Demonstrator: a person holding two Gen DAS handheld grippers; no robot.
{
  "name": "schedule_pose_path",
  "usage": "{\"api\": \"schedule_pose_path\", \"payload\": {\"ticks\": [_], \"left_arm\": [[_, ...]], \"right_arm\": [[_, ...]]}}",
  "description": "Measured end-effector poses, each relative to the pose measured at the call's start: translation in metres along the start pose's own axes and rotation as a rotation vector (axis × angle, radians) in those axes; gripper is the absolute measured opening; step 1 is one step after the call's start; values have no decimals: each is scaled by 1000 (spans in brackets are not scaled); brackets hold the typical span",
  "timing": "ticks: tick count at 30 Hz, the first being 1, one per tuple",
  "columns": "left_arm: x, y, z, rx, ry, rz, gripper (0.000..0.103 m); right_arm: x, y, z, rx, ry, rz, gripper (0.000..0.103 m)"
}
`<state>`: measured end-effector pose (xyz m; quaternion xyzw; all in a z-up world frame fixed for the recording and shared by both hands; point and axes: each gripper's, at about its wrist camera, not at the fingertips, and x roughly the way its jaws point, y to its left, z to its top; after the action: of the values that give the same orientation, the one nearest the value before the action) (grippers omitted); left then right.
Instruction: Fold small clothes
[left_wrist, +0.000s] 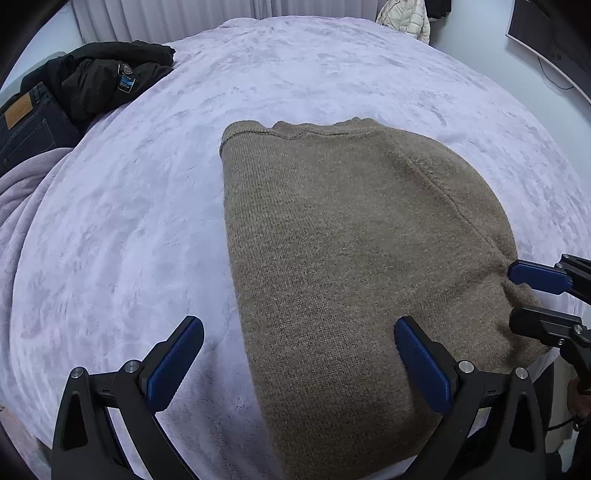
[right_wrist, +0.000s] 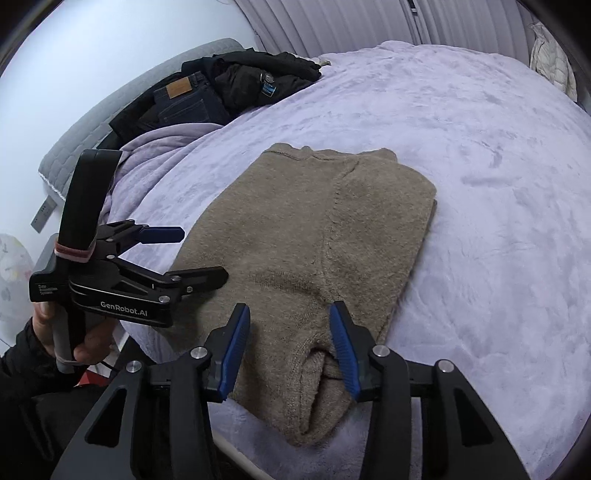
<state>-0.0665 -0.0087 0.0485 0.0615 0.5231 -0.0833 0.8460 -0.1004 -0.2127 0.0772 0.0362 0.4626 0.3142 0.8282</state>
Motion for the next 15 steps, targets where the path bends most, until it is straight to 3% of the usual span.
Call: {"api": "schedule_pose_path", "payload": {"ticks": [5,8,12,15], "left_arm": [[-14,14,14,-28,-72,26,103],[5,21,27,-73,-29,26,103],[30,28,24,-118,27,-4,103],[34,30,15,-115,13,-27,103]], "right_arm": [[-33,10,17,-43,-72,-38,52],[-37,10,38,-70,-110,11,56],[8,-4,57,-38,-25,111,56],[46,-29,57,-13,45,16,52]]}}
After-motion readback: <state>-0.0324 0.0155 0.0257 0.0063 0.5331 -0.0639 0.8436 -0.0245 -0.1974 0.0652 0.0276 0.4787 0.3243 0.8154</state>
